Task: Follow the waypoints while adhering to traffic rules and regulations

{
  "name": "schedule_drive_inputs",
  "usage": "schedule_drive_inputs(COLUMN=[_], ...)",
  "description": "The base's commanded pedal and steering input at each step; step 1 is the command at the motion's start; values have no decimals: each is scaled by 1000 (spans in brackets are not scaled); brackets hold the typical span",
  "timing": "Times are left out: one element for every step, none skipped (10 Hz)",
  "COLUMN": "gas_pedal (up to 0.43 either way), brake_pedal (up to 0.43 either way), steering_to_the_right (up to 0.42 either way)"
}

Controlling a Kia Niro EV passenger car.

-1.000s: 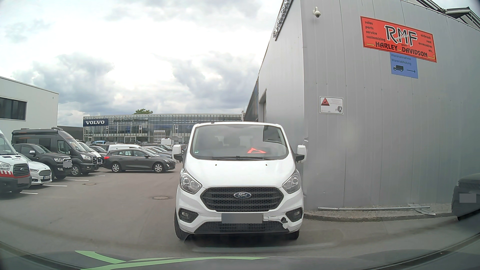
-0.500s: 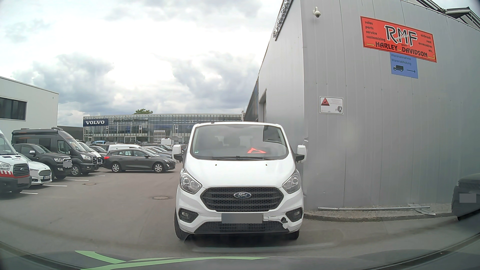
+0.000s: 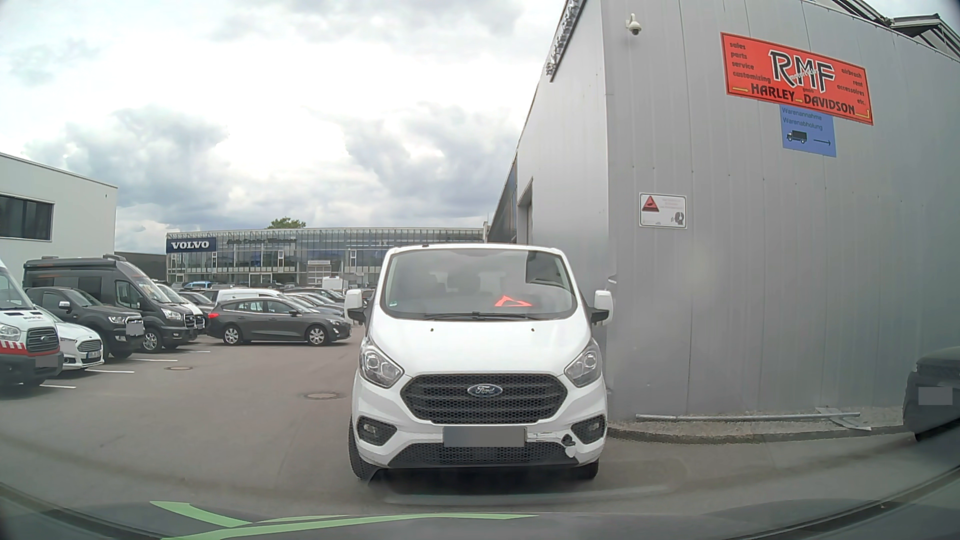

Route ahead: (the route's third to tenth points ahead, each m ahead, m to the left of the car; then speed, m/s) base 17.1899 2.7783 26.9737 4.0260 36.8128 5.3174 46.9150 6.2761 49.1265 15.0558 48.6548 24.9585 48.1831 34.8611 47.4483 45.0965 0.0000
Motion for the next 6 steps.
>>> schedule_drive_inputs(gas_pedal=[0, 0, 0, 0, 0, 0], brake_pedal=[482, 482, 482, 482, 482, 482], steering_to_the_right=[-462, -462, -463, -462, -462, -462])
